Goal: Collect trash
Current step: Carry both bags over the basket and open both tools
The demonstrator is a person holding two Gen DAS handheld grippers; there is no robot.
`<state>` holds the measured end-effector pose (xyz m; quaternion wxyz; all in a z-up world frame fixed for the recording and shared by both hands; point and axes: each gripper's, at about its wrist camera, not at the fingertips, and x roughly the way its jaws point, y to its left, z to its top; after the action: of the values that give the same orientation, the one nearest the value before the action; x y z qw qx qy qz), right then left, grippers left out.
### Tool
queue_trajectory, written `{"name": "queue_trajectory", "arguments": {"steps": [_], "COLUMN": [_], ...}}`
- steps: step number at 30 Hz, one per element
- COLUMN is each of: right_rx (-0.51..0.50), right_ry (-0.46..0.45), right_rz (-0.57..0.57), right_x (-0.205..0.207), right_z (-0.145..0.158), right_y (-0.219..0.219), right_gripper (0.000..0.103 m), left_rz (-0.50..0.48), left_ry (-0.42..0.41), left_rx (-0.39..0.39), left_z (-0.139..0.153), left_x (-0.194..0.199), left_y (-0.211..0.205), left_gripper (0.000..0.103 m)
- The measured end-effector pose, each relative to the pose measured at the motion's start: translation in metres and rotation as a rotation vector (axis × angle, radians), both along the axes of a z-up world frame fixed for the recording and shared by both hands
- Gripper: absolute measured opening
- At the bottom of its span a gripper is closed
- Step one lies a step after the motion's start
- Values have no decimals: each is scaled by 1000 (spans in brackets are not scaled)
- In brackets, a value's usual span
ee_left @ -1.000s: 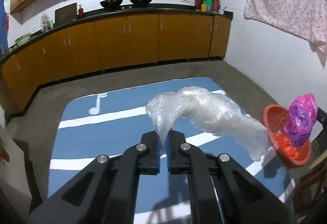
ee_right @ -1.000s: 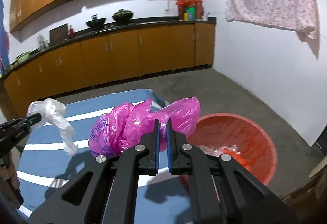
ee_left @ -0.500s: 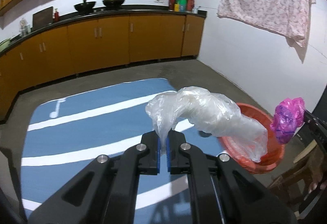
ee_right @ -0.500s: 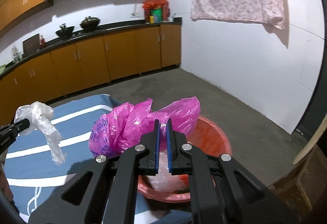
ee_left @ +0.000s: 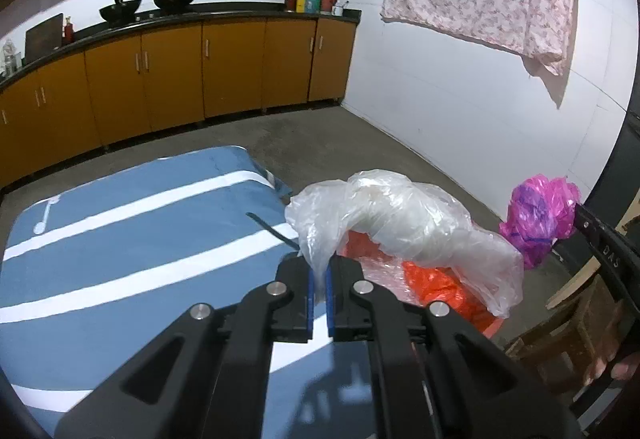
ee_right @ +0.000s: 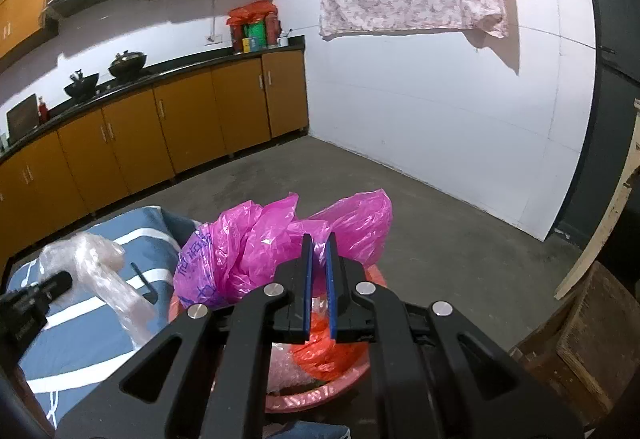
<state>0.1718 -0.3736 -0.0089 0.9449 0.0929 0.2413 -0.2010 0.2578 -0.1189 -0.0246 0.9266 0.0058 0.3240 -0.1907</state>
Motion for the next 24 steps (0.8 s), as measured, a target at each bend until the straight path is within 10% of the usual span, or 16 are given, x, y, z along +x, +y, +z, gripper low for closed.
{"name": "queue_trajectory", "arguments": {"steps": [16,20,24], "right_rx": [81,83,91], "right_ry": [-19,-18,-16], "right_rz": [-7,24,23], "right_x": [33,30,20], "right_z": [-10,-17,-20], "right_y": [-25,-23,-24], "right_gripper": [9,41,51], "left_rz": [-68,-65,-52], "left_ry": [87,94,97], "left_rx": [10,8,-4], "left_z": [-43,-51,-51], "left_x": [26,27,25], "left_y": [-61,-58,-49], "left_gripper": [11,35,39]}}
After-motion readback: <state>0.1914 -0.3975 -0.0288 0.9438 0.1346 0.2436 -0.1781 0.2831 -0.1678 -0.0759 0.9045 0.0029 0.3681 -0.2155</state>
